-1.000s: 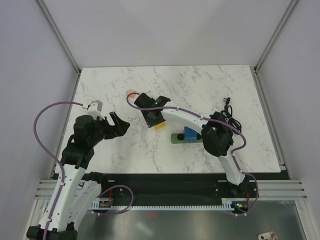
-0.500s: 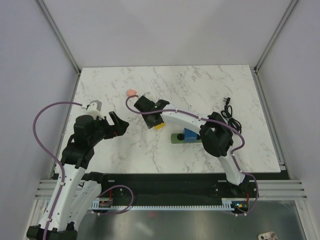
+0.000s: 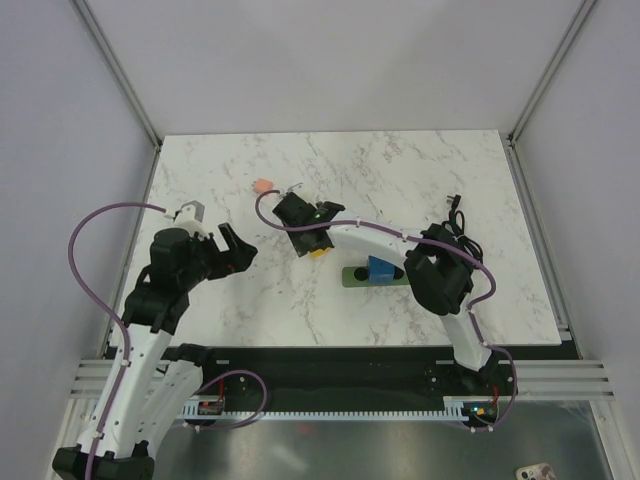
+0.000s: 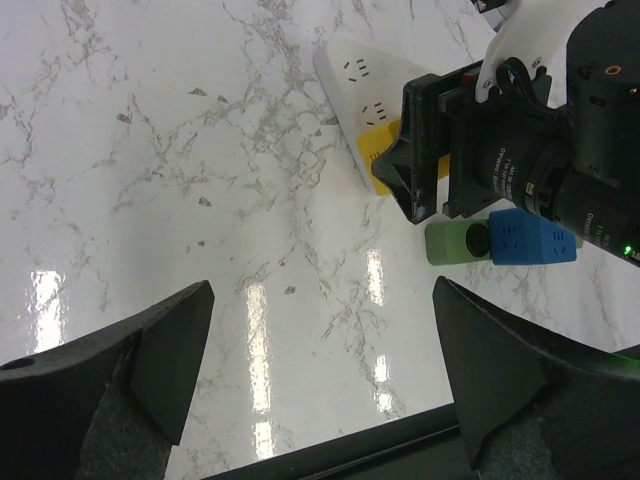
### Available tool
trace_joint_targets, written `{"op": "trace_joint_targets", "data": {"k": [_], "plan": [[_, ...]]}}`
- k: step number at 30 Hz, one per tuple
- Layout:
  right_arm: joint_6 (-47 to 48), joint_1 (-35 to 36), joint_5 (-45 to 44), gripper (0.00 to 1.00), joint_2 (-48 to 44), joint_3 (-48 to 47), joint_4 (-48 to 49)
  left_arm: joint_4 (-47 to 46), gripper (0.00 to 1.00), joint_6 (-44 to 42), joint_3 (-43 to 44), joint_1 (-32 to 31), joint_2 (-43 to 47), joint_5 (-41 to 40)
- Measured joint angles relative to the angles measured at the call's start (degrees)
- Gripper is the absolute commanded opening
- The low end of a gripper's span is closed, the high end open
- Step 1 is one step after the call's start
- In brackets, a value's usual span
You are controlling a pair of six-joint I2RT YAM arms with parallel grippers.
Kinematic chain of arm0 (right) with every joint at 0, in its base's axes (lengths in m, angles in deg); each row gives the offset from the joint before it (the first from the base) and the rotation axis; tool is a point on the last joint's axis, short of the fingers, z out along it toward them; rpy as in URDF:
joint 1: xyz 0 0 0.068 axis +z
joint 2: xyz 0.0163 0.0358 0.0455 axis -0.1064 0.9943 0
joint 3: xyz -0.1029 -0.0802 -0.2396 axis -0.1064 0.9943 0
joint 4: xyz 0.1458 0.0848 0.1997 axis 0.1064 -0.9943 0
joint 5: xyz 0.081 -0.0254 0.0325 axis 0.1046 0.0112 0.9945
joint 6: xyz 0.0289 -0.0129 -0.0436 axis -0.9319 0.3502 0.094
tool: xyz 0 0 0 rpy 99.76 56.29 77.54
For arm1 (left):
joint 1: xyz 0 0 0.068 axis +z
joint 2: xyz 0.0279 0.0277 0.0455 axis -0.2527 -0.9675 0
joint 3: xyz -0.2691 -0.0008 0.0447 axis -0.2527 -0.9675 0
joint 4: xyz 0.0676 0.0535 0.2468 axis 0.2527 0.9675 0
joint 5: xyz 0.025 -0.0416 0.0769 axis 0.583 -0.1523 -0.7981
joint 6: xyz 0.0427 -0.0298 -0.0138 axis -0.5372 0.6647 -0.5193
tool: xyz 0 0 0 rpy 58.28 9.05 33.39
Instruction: Insert the plug
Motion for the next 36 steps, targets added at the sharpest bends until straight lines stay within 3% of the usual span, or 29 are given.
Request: {"op": "trace_joint_targets", "data": {"k": [2,9,10,19,26,30,33,36], "plan": [[-0.3,-0.2,0.5,0.35,-0.7,0.6,0.5,0.4,0.97,0.4,0.7,0.0,0.0,0.1],[-0.4,-0.7,1.9,0.62,-1.2,0.3,-0.3,0.7,0.97,3.1,4.0,0.0,-0.5,0.7],[-0.3,-0.8,2.2,0.7,-1.2,0.1,-0.7,0.7,0.97,3.3,4.5,0.0,-0.8,0.9],[1.1,-2.8,5.9,0.97,-1.8,-3.2,-8.9,1.3,0.99,4.7,10.4,0.0,-9.6,-0.2],[3.1,-3.3,7.9,0.98,-12.7,-1.2,-8.4,0.9,1.0,6.8,13.8,0.0,-19.5,-4.0],[3.3,-3.3,9.0,0.98,-25.7,8.2,-4.8,0.2,0.97,10.6,17.7,0.0,-27.6,-7.4],[2.9,-3.4,9.6,0.98,-33.6,14.7,-2.2,-0.3,0.83,16.2,21.3,0.0,-34.5,-11.3],[2.5,-3.5,10.5,0.98,-38.0,19.4,0.4,-0.1,0.87,21.1,25.6,0.0,-42.0,-15.6]]}}
